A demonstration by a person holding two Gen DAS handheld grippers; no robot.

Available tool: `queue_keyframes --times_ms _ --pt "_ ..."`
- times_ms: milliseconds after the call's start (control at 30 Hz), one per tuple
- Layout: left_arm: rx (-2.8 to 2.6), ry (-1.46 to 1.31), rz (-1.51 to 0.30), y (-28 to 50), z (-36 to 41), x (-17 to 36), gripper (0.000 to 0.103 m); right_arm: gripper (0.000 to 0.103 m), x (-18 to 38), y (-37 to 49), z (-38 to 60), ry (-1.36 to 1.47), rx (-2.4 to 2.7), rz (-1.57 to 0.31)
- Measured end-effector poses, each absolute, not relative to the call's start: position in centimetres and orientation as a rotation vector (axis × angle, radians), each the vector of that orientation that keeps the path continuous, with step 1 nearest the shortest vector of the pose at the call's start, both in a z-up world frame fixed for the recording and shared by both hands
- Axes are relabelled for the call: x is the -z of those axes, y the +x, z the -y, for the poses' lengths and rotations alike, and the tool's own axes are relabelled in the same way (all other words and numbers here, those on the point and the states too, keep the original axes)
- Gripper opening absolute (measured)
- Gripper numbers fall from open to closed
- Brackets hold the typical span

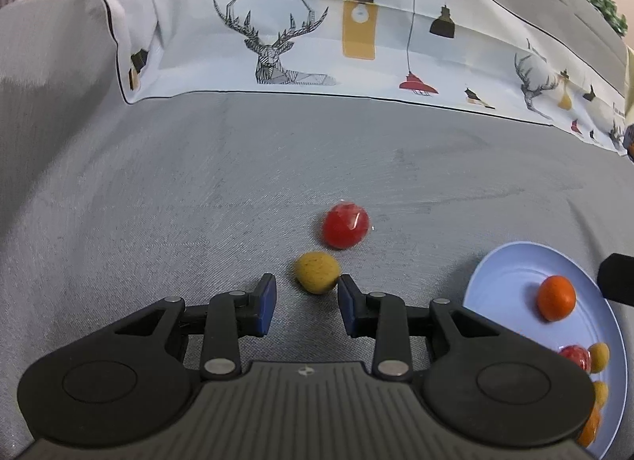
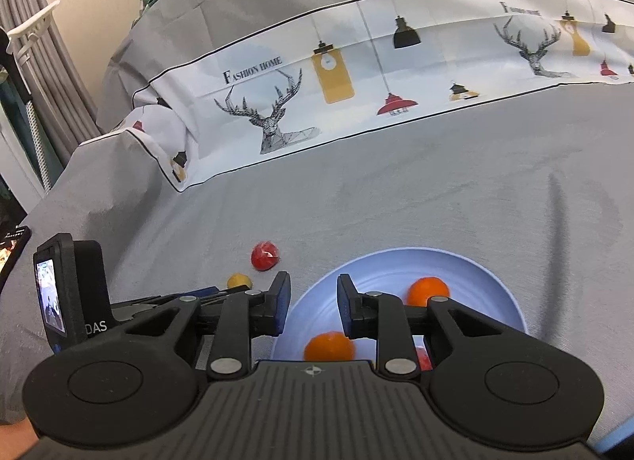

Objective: Organize fruits
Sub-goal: 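Grasp a yellow fruit with the left gripper while the right grasps a wrapped red fruit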

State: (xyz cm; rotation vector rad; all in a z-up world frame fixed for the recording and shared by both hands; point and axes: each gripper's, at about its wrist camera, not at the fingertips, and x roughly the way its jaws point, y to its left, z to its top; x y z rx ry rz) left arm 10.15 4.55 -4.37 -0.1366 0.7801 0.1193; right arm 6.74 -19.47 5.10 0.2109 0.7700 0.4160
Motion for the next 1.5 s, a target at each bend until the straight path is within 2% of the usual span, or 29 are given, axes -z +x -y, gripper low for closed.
queue_keyframes --times_ms 100,467,533,833,1133,1167,1200,1233,1500 --pt "-0.115 -0.137 -0.776 10.3 -4.5 4.4 0.038 0.036 -4.8 7.5 18.6 0.202 -0.428 -0.782" --pt "-0.098 -0.165 -0.758 10.9 -4.8 4.7 0.037 0.038 -3.4 10.2 14.8 0.137 -0.478 -0.801" --pt "-0.085 -0.177 -0.754 10.9 -5.0 4.6 0.028 0.04 -3.1 10.8 14.2 0.132 -0.481 -0.812" --pt "-0.295 -0.213 -0.729 10.2 -7.5 4.1 0.028 0.05 -1.0 14.8 10.8 0.127 -0.505 -0.848" --pt "-0.367 -0.223 -0.713 10.1 -8.7 3.8 0.028 0.048 1.9 18.6 7.1 0.073 -0.502 -0.909" --pt "-0.367 -0.223 -0.713 10.1 -8.7 3.8 0.028 0.046 2.1 18.7 6.9 0.059 -0.496 -0.913" --pt "-0.366 -0.222 -0.712 10.0 -8.7 3.8 0.028 0.035 2.3 18.7 6.6 0.043 -0.487 -0.912" --pt "-0.366 -0.222 -0.713 10.0 -8.7 3.8 0.028 0.033 2.3 18.7 6.5 0.028 -0.483 -0.912" --pt "-0.322 -0.241 -0.711 9.7 -8.5 3.5 0.028 0.032 0.2 17.5 8.0 0.022 -0.475 -0.846"
